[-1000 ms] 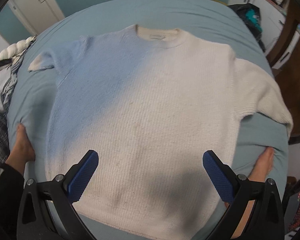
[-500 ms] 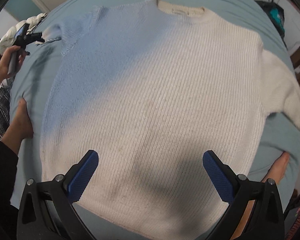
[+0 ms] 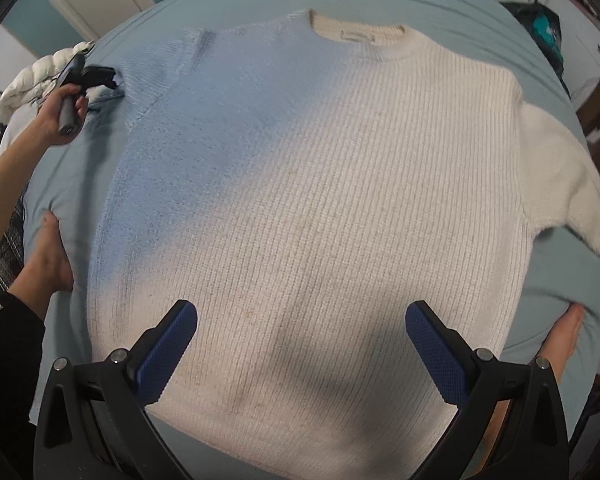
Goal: Fold small clothes
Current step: 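Move the left tool to the blue sleeve cuff and grasp it, then lift the blue sleeve with the left tool and fold it across the body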
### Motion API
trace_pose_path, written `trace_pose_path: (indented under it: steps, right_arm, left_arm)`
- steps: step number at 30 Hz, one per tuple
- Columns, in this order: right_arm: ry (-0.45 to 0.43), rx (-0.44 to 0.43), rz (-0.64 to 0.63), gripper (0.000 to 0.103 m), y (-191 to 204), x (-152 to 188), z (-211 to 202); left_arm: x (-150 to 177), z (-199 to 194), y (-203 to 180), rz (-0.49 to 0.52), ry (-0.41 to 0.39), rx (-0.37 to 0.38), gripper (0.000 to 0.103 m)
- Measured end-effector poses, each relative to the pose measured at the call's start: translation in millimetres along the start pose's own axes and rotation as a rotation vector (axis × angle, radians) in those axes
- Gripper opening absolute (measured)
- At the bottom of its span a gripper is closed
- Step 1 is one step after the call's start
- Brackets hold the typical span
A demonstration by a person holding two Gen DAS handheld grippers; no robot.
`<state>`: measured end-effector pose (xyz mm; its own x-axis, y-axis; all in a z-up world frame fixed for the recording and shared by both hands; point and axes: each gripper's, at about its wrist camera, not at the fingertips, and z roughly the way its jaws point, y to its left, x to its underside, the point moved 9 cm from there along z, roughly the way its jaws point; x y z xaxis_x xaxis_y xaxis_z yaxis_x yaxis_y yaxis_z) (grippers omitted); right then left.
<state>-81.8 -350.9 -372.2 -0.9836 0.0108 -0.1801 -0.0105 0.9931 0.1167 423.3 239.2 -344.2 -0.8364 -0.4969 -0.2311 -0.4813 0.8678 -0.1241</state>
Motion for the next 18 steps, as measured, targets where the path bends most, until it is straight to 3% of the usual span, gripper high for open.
trace_pose_path:
  steps: [4, 9, 12, 18]
  right_arm:
    - [-0.05, 0.018, -0.035, 0.102, -3, -6, -5]
    - [-0.078, -0.007, 0.011, 0.102, -13, -15, -13]
    - [-0.105, -0.02, 0.025, 0.102, -14, -19, -21]
    - [-0.137, -0.002, 0.005, 0.102, -11, -21, -26]
  left_arm:
    - [-5, -36, -7, 0.016, -0.039, -0.048, 0.01]
    - [-15, -123, -15, 0.004, -0.174, -0.019, 0.009]
    - [-18, -156, -37, 0.012, -0.21, 0.028, 0.009]
    - [0, -208, -98, 0.176, -0.318, 0.036, 0.008]
